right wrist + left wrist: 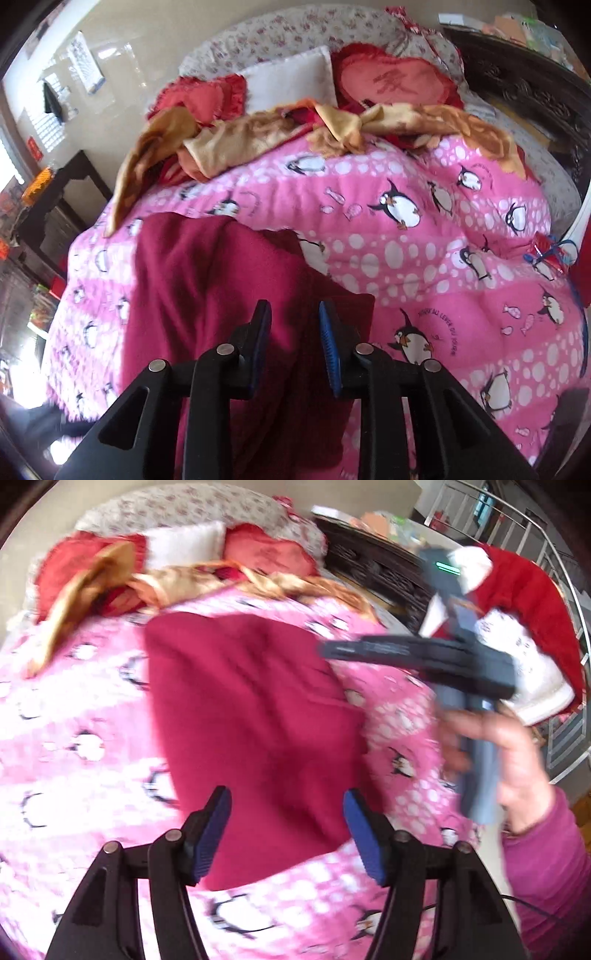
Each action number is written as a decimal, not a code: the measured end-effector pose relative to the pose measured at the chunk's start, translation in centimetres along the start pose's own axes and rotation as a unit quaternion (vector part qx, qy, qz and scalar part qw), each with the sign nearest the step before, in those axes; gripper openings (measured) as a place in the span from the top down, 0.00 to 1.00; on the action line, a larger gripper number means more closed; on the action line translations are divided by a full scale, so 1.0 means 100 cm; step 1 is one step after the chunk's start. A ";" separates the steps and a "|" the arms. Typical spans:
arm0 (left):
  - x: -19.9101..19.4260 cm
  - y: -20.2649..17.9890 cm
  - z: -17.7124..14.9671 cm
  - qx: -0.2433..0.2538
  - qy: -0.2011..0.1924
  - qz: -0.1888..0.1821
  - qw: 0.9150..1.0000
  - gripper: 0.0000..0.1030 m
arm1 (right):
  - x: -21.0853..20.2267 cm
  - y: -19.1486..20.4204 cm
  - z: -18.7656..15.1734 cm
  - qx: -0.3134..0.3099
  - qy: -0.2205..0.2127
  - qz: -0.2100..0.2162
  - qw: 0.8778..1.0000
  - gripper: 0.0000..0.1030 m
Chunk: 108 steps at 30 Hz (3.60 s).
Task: Fold small clothes
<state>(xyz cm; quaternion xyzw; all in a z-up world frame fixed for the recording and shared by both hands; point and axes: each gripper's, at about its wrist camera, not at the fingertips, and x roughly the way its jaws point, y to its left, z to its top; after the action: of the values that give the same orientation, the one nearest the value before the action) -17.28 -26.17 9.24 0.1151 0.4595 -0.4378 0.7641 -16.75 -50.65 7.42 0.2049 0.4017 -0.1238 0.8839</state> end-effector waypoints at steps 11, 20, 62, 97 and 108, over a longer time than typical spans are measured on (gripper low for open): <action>0.048 0.041 -0.015 -0.034 0.056 0.061 0.996 0.35 | -0.009 0.049 -0.067 -0.114 0.049 -0.057 0.991 0.95; 0.039 0.047 -0.013 -0.034 0.028 0.067 0.997 0.35 | -0.023 0.016 -0.054 -0.011 0.019 0.001 1.000 0.83; 0.067 0.033 -0.002 -0.040 0.034 0.077 0.996 0.22 | 0.003 0.008 -0.070 0.001 0.054 -0.031 0.998 0.89; 0.089 0.070 0.028 -0.099 0.018 -0.011 0.995 0.08 | 0.029 -0.071 -0.060 0.179 -0.006 0.133 0.975 0.42; 0.106 0.069 0.037 -0.095 0.022 -0.021 0.995 0.05 | 0.043 -0.048 -0.053 0.121 0.008 0.146 0.982 0.37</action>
<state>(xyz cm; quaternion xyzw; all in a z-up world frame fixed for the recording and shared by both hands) -7.62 -30.20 1.23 0.0418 0.5179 -0.4052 0.7522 -19.26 -52.65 -0.27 0.3679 0.3563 -0.0399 0.8580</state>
